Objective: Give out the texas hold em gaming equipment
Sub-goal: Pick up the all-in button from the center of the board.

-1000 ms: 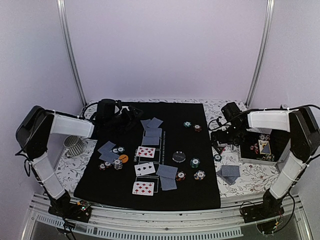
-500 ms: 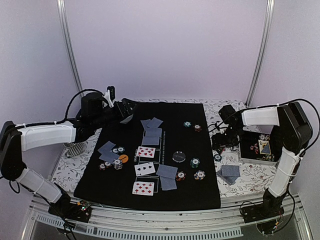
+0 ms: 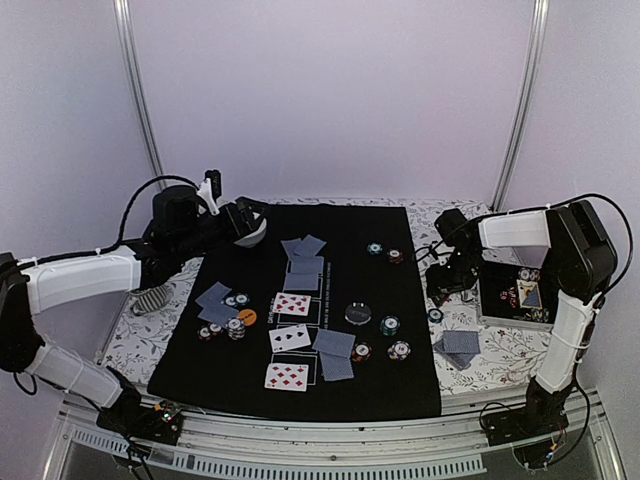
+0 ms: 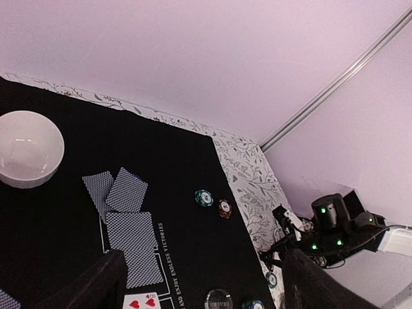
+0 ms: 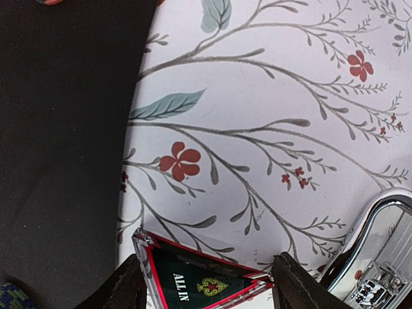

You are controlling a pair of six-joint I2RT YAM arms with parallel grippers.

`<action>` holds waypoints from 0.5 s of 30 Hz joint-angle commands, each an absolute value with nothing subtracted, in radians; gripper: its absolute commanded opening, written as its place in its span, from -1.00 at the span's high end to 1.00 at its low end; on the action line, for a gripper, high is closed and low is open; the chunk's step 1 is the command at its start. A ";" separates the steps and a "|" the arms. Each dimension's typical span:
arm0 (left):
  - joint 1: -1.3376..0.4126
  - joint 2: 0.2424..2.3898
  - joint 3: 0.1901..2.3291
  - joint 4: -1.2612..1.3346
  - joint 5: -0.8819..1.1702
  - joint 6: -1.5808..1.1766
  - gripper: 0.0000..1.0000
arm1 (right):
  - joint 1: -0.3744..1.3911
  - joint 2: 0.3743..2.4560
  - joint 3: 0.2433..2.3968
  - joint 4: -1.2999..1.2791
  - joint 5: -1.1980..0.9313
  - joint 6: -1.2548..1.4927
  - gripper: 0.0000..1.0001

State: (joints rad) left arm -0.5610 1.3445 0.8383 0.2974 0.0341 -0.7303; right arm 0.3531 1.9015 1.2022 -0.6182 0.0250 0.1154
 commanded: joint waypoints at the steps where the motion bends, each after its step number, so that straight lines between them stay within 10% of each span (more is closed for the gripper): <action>1: -0.574 1.315 0.830 0.276 0.016 -0.699 -0.71 | 0.363 1.918 1.190 -0.679 0.042 0.128 -0.35; 15: -0.573 1.265 0.831 0.252 -0.014 -0.665 -0.72 | 0.363 1.850 1.201 -0.713 0.079 0.131 0.13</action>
